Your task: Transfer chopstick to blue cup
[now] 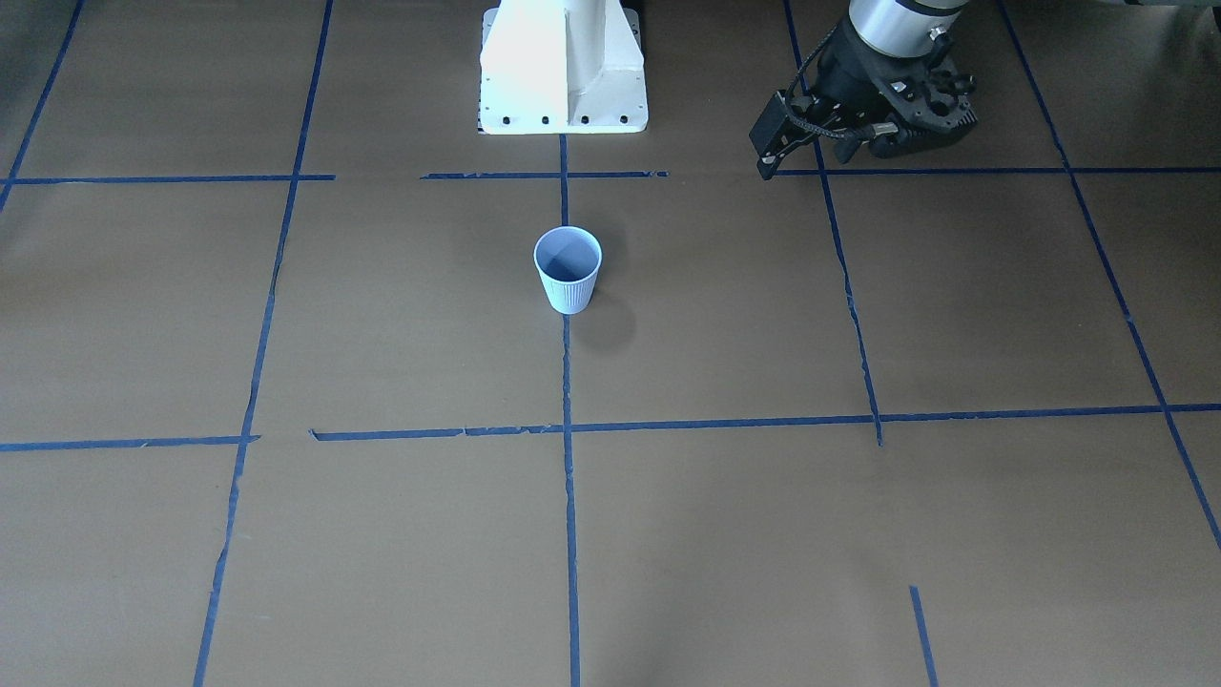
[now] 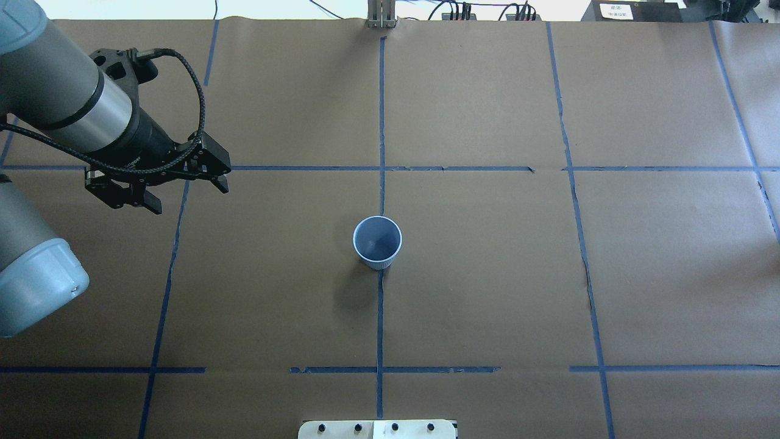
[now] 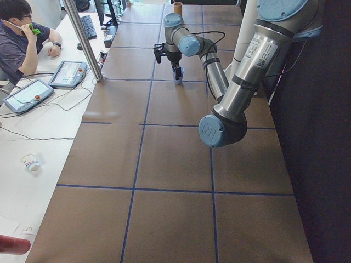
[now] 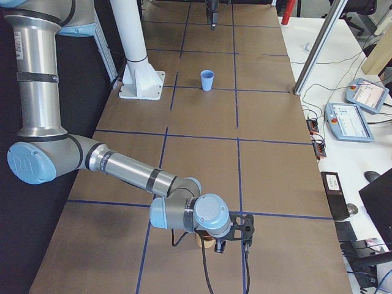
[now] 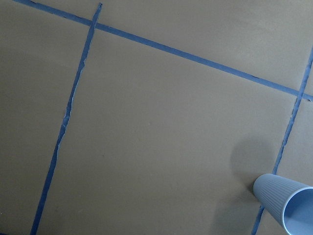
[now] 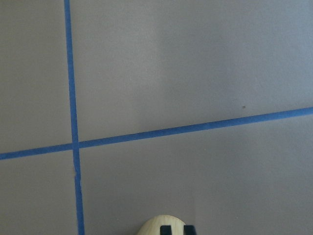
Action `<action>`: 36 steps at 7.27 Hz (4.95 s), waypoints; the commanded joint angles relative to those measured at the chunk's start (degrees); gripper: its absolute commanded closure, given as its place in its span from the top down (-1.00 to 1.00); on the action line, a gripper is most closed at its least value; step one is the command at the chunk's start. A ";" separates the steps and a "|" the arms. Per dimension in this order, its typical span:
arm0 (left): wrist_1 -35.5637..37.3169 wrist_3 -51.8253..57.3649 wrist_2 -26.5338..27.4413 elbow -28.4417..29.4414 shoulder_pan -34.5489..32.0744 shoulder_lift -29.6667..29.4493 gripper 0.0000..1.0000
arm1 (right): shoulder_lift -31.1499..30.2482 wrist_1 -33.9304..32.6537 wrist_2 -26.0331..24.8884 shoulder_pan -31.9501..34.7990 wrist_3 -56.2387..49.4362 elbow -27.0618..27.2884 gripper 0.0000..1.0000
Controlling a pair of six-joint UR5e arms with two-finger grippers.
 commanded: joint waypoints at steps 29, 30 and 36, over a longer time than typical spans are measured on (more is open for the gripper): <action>-0.28 59.75 -0.25 13.37 -25.40 15.13 1.00 | 49.30 -35.26 -51.83 -74.31 58.06 37.62 -1.00; -0.19 59.76 -0.33 13.37 -25.49 15.13 1.00 | 48.34 -35.35 -54.71 -76.32 58.06 37.71 -1.00; -0.10 59.67 -2.44 13.28 -25.75 15.13 1.00 | 47.36 -35.26 -55.70 -78.01 58.15 37.97 0.98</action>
